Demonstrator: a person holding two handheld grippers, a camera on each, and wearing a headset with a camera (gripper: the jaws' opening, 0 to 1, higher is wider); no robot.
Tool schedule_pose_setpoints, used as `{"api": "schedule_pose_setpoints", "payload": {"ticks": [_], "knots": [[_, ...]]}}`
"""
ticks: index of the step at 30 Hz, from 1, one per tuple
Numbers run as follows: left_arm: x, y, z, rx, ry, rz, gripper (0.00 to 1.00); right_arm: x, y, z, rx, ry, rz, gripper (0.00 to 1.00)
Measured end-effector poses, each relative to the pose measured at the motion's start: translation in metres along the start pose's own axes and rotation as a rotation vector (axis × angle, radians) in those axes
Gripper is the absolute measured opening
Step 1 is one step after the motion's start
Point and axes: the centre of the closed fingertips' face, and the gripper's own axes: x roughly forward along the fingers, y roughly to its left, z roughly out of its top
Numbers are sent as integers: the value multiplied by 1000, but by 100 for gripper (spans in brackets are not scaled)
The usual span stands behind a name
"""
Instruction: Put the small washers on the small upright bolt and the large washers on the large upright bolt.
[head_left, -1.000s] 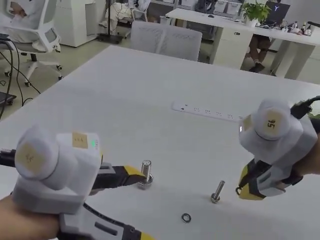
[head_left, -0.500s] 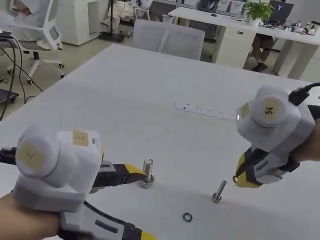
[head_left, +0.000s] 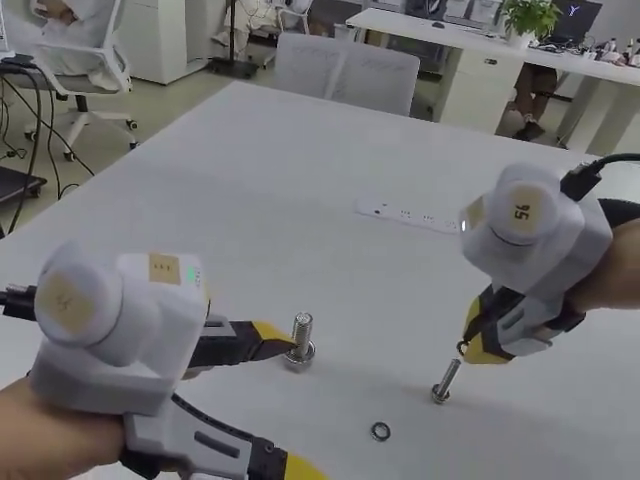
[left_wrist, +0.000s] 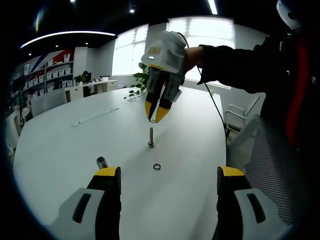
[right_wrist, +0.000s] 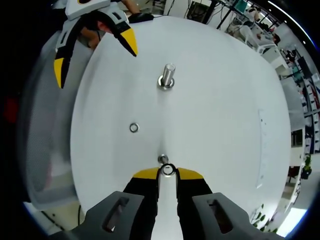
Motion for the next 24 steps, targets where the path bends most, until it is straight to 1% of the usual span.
{"api": "schedule_pose_setpoints", "payload": {"ticks": [6,24], "knots": [[0,0,-1,-3,1,0,78,5,-1,-2,-1,9,9,14],[1,2,-3,-14,7,0,78,19,-1,-5,4,10,39,14]]}}
